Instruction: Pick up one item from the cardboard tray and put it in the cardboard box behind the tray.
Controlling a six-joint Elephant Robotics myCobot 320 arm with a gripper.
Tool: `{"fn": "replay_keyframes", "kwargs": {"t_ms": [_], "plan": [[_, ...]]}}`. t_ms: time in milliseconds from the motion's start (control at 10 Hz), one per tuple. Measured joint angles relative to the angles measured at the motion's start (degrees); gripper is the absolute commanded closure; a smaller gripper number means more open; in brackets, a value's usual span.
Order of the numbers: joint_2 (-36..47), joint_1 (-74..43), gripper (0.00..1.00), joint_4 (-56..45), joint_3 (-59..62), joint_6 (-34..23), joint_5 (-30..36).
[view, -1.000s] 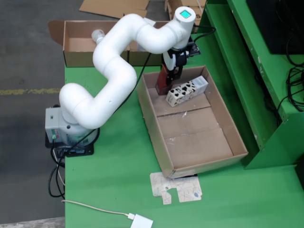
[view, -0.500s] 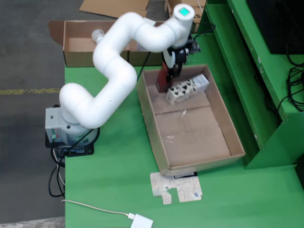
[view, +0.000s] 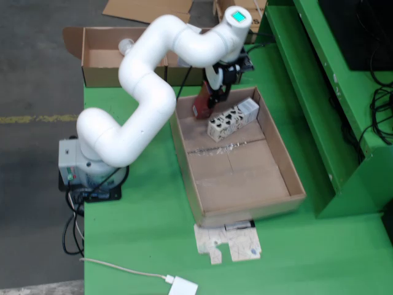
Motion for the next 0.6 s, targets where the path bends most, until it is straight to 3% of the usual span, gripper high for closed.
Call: {"fn": "replay_keyframes", "kwargs": {"t_ms": [300, 600], "plan": [[2.6, -0.3, 1.0, -1.1, -1.0, 0.1, -1.5], [-2.8, -3.5, 1.0, -0.7, -1.3, -0.3, -0.4]]}}
